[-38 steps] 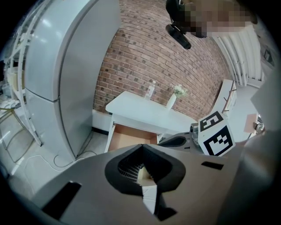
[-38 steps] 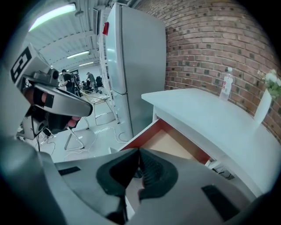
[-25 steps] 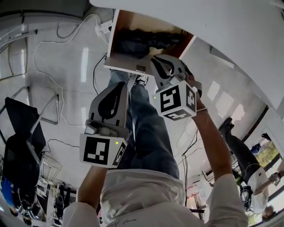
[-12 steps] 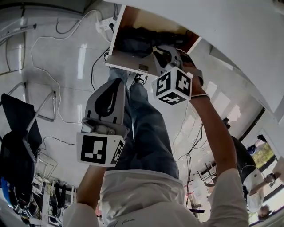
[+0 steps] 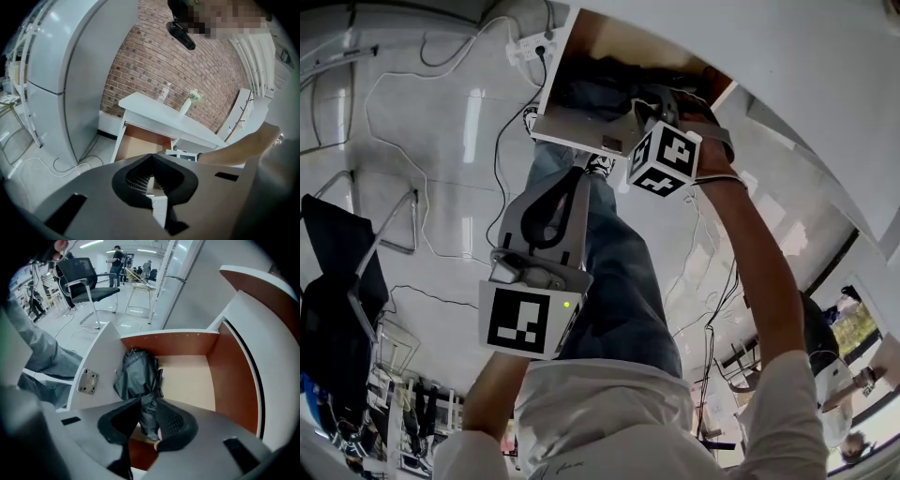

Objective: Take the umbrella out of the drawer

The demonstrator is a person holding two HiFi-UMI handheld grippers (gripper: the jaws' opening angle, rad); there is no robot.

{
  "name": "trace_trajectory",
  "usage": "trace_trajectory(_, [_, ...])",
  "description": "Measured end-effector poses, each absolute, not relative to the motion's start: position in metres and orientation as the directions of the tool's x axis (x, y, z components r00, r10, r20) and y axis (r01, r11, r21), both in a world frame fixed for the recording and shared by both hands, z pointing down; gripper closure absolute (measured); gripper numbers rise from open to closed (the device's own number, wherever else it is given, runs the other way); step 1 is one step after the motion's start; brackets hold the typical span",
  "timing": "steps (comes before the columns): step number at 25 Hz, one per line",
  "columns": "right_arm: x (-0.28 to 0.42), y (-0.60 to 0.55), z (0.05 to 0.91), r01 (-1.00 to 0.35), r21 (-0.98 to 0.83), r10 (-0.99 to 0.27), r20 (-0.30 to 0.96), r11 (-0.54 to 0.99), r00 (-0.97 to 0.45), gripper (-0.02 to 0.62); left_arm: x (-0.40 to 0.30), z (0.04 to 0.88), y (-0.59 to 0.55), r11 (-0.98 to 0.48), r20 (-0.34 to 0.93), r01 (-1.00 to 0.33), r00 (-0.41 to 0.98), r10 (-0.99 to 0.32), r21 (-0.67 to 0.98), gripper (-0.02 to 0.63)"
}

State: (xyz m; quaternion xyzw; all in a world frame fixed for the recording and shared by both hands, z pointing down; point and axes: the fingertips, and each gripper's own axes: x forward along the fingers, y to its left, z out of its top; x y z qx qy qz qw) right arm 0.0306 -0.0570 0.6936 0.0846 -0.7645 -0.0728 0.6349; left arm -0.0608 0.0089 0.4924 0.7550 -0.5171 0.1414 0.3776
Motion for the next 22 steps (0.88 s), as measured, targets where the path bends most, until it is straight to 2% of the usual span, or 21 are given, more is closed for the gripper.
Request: trace_trajectory(22, [0.033,-0.068,0.738,0.261,0.245,-0.231,0.969,0.934,-0.083,0.348,-0.082,0.509,-0.003,-0.125,0.627,-0.890,0.403,-0.667,0.439,0.589])
